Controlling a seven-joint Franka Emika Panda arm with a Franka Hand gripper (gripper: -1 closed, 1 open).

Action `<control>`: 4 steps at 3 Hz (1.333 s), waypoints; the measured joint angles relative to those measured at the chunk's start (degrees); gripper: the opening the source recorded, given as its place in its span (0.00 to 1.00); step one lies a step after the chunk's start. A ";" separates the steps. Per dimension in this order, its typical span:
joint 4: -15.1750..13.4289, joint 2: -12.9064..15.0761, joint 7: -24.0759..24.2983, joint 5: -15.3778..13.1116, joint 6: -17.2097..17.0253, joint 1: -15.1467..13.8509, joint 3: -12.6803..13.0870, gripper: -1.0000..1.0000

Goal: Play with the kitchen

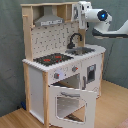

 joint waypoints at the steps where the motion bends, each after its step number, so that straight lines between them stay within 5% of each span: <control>1: 2.10 0.00 -2.28 0.00 -1.64 -3.53 3.97 0.00; 2: 4.81 -0.01 -3.38 0.00 -2.00 -7.57 7.49 0.00; 3: 6.81 -1.74 -6.89 -0.02 -6.03 -7.61 7.22 0.00; 4: 6.78 -4.54 -7.89 -0.06 -10.94 -4.73 5.55 0.00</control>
